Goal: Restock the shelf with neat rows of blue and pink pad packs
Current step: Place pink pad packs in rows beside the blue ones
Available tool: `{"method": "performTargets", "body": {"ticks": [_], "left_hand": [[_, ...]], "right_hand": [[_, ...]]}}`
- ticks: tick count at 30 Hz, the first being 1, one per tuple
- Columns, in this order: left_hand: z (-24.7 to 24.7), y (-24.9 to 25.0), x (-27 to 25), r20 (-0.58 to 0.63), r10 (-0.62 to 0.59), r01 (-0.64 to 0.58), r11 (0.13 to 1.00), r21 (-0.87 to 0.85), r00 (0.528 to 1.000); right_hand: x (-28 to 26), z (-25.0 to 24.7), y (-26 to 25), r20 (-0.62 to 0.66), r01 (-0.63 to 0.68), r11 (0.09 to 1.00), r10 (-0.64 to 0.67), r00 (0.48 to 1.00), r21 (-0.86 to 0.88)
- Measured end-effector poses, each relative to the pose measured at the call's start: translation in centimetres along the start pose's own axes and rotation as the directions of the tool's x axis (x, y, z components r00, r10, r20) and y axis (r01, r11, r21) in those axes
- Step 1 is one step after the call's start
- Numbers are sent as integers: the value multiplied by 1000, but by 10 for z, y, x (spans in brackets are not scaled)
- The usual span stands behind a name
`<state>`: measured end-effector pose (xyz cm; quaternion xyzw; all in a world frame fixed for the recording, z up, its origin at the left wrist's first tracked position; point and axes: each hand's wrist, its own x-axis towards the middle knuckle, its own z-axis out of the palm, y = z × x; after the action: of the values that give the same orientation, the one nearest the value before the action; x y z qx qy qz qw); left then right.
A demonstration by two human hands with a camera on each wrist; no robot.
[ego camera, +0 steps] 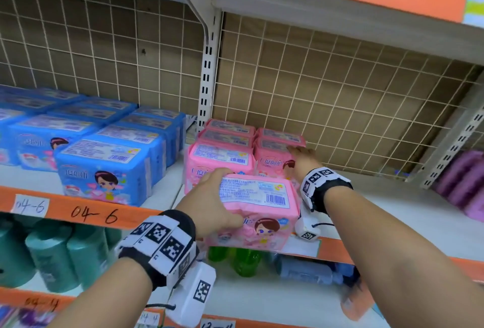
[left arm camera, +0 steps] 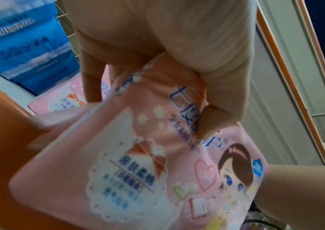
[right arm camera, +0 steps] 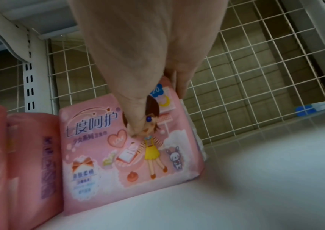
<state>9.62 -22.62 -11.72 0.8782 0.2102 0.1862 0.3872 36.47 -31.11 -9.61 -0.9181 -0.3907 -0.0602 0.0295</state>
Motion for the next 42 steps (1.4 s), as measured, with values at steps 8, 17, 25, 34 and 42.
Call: {"method": "performTargets", "body": {"ticks": [8, 17, 25, 34, 42], "left_hand": [[-4, 6, -3, 10, 31, -32, 999, 35, 999], [5, 11, 7, -107, 171, -162, 983, 82, 980], [-31, -13, 38, -40, -66, 77, 823, 563, 997], [-14, -11, 52, 13, -163, 119, 773, 623, 987], [-4, -7, 54, -46, -162, 149, 707, 691, 986]], "right_hand": [[-57, -56, -15, -200, 202, 819, -109, 974, 537], [-129, -48, -35, 132, 355, 924, -373, 918, 141], [-112, -59, -10, 232, 182, 921, -271, 934, 346], [-88, -45, 12, 172, 71, 953, -126, 977, 293], [-55, -45, -1, 135, 145, 984, -158, 978, 101]]}}
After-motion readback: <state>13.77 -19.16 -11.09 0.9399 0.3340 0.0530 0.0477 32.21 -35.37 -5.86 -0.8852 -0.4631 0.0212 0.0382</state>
